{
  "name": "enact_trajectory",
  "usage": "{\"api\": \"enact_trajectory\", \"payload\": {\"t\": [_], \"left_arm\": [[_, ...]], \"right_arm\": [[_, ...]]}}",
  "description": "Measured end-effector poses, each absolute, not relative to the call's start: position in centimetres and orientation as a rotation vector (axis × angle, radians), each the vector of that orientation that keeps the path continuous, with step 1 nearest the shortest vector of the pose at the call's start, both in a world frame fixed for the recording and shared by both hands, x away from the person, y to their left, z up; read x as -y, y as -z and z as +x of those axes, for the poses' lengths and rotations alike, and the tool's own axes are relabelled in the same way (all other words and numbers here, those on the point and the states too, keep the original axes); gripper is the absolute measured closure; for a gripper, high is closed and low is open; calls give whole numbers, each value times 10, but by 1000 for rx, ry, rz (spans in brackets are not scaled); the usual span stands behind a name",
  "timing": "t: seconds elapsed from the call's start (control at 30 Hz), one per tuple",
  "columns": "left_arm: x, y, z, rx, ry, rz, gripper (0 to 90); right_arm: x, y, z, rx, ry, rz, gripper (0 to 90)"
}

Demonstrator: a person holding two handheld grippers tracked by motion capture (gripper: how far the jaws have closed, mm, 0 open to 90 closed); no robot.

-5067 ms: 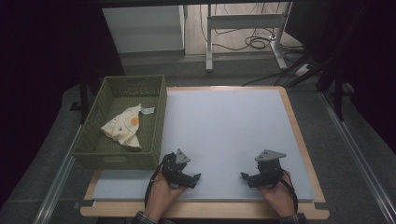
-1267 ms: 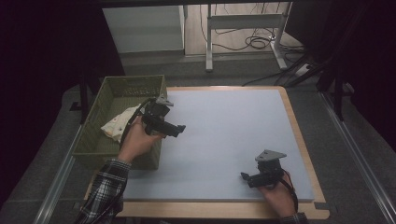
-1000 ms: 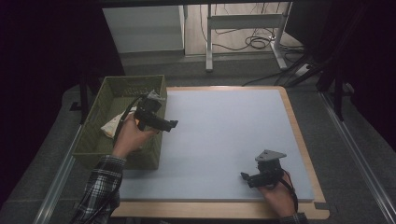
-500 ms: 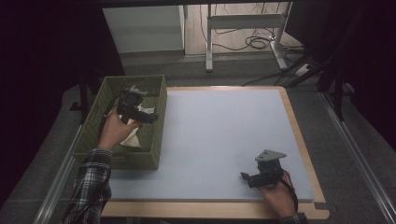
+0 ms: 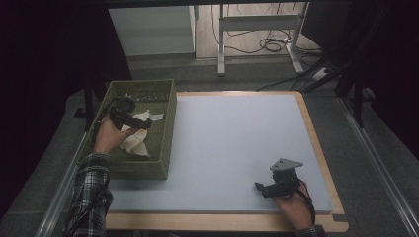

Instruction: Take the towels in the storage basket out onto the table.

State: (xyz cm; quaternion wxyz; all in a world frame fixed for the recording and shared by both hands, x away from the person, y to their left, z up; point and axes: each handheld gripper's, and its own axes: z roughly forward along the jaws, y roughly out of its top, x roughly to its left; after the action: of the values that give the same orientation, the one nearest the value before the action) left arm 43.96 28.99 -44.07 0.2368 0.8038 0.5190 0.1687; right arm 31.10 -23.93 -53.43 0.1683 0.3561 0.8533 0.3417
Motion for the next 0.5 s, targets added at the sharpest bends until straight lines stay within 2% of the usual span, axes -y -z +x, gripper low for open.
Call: {"api": "enact_trajectory", "payload": {"t": [0.1,0.5], "left_arm": [[-302,453,447,-1485,-380,2202,37],[-329,480,464,-1617,-316,2257,64]], "right_arm": [[239,534,311,-2427,-972,1013,36],[239,534,311,-2426,-974,1013,35]]}}
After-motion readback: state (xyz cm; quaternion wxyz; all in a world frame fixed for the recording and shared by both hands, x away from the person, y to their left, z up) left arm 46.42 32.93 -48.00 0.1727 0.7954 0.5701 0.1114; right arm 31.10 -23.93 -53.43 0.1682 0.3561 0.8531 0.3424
